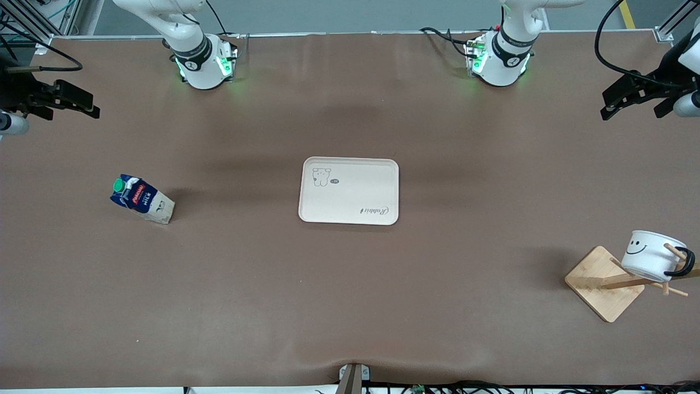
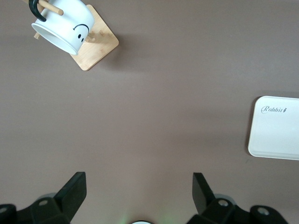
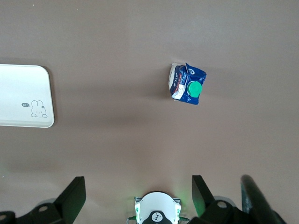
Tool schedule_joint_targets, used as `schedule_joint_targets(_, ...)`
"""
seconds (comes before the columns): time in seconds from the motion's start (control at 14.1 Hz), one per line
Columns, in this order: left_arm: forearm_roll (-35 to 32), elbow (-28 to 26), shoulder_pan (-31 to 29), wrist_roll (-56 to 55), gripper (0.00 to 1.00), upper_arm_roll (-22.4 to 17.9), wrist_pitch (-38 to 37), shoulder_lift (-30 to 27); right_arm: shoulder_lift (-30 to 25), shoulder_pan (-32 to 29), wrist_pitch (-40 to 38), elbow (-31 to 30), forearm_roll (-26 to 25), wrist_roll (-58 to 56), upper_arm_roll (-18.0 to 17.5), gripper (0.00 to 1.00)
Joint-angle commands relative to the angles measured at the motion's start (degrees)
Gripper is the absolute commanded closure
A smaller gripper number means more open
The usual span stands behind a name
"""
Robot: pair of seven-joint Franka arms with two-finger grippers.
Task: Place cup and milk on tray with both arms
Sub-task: 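Move the left gripper toward the white mug while the right gripper reaches the carton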
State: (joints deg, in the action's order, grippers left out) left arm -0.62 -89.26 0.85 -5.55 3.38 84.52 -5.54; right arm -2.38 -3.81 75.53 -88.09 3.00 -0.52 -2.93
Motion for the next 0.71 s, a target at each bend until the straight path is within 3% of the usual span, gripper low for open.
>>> schedule_joint_targets(0.0, 0.27, 1.19, -0.85, 0.44, 0.00, -0.03, -0.14, -0.08, -0.43, -0.76, -0.21, -0.06, 0.16, 0.34, -0.41, 0.00)
schedule_joint_targets(0.28, 0.27, 3.82, -2.87, 1.06, 0.00, -0.47, -0.14, 1.31, -0.43, -0.68, -0.21, -0.06, 0.16, 0.35, -0.41, 0.00)
schedule_joint_targets(0.5, 1.50, 2.95, -4.72, 0.02, 0.00, -1.09, 1.86, 1.93, -0.08, -0.85, -0.12, 0.11, 0.16, 0.34, -0.32, 0.00)
schedule_joint_targets(0.64, 1.59, -0.63, -6.55, -0.08, 0.00, -1.00, 7.64, 1.68, 0.01, -0.94, -0.12, 0.03, 0.16, 0.34, -0.32, 0.00)
